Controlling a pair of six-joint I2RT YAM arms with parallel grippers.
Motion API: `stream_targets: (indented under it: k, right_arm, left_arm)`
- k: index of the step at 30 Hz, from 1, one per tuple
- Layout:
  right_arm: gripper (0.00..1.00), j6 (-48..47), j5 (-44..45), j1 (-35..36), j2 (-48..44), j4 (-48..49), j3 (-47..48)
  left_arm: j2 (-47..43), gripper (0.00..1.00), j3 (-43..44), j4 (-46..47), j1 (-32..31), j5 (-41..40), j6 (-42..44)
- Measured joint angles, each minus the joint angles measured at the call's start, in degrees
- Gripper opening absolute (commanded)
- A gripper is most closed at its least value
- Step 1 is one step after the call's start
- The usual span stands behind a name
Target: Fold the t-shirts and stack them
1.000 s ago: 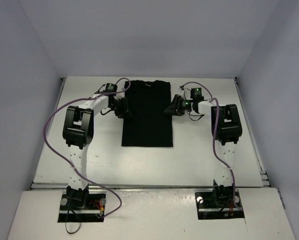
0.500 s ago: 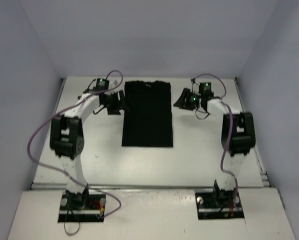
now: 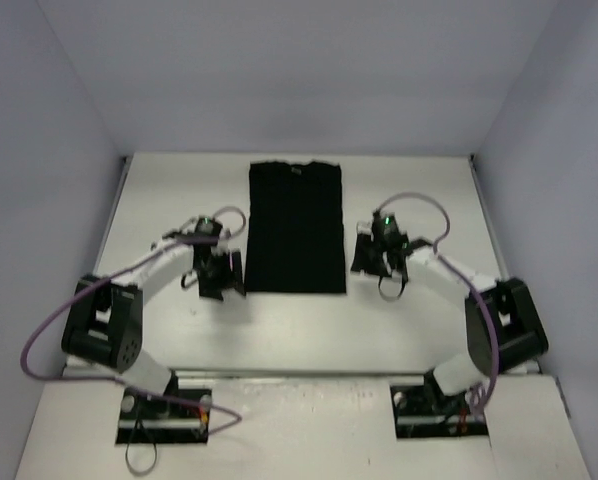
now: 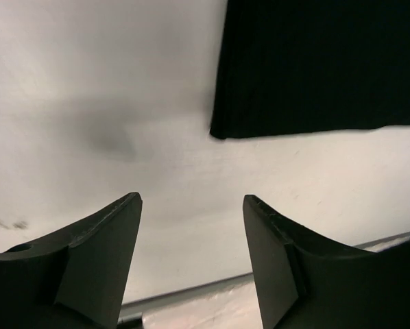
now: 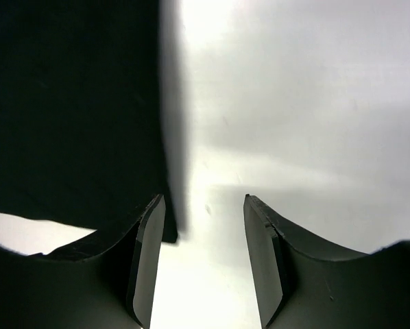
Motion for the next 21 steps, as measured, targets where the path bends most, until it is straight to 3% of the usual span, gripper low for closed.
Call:
stream_targets:
  k: [4, 11, 21]
  right_arm:
    - [0.47, 4.48, 4.1, 4.31, -2.03, -1.61, -3.97]
    - [0.47, 9.58, 6.8, 10.43, -1.66, -0.69, -4.98]
    - [0.46, 13.36, 10.3, 12.68, 2.76, 1.7, -4.89]
  left_arm:
    - [-0.04, 0.55, -2.85, -0.31, -3.21, -0.78, -0.88]
    - [0.01, 0.55, -2.82, 3.61, -3.27, -1.98, -1.87]
    - [3.75, 0.53, -2.79, 6.57, -3.27, -2.58, -2.87]
